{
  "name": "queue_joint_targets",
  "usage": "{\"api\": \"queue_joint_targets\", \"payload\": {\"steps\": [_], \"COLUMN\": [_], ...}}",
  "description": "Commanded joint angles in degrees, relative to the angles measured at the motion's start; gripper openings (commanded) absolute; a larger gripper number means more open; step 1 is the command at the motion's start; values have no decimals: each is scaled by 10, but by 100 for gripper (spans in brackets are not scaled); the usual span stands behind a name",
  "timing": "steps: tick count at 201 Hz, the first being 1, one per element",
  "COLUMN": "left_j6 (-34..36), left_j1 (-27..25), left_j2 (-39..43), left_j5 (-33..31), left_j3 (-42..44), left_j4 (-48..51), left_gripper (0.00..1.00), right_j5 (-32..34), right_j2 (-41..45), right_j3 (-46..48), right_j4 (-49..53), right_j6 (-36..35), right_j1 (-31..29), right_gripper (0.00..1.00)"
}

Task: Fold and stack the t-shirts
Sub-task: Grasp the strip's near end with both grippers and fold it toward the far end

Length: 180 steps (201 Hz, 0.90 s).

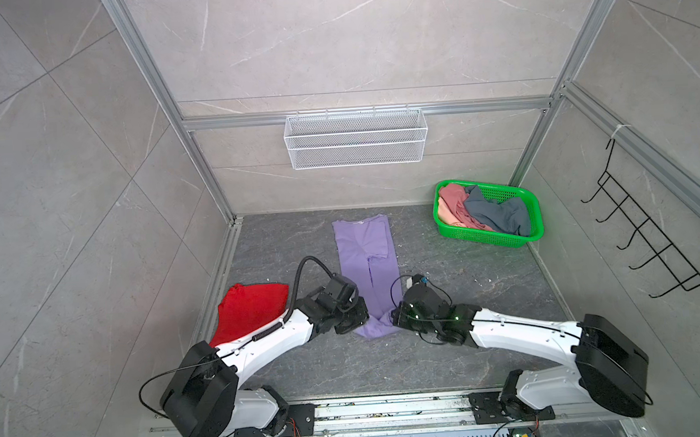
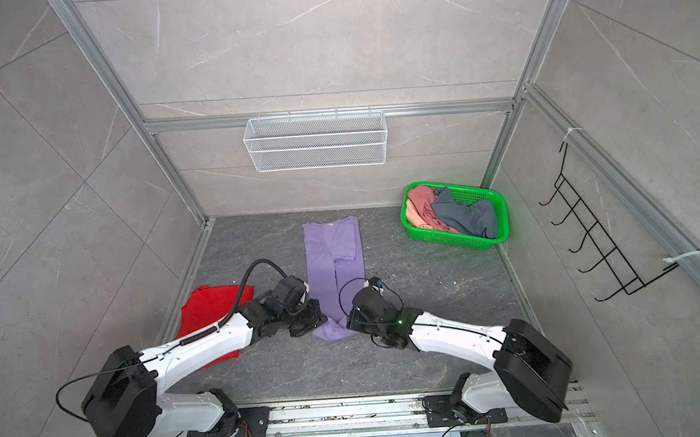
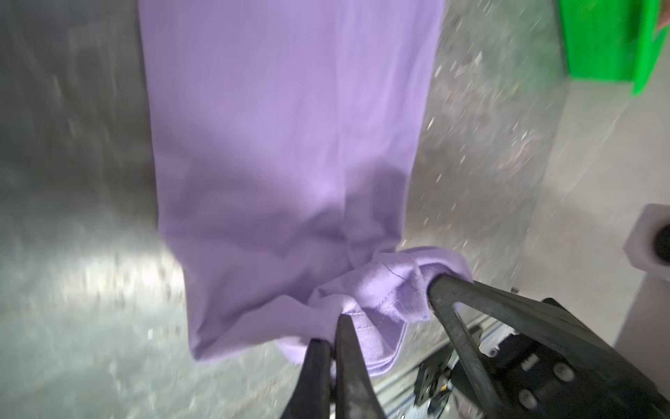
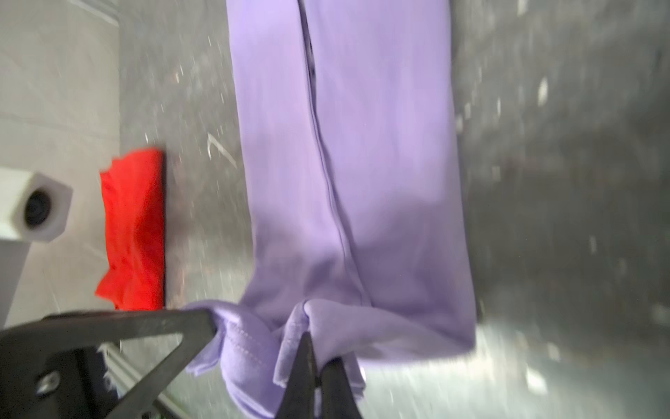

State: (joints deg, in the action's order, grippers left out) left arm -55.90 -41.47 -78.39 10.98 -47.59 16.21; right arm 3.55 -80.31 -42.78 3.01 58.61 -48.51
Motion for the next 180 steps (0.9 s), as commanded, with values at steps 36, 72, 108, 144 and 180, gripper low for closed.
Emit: {"api": "queue_joint_targets", "payload": {"steps": [36,72,108,144,180], "left_j6": [107,118,116,122,114], "left_j1": [119,181,216,228,242], "left_j2": [-145,-227,-272,-289,-331], "left_j5": [64,115,177,190,201], "left_j3": [-96,-143,-180,-215,-258], "left_j4": [-65,-109,-138,-120,-109], "left_gripper": [0,0,0,0,0], "right_j5": [-47,-57,-65,-75,-89], "right_j2": [-173,-266,-295,-302,-337], "right_j3": [-157,-220,-234,-257,-302], "right_j4": [-34,-47,-66,-57,-47], "right_j6": [-70,-67,-48,-51,-50], "right_j1": [102,144,172,189,203], "right_gripper": [0,0,0,0,0]}}
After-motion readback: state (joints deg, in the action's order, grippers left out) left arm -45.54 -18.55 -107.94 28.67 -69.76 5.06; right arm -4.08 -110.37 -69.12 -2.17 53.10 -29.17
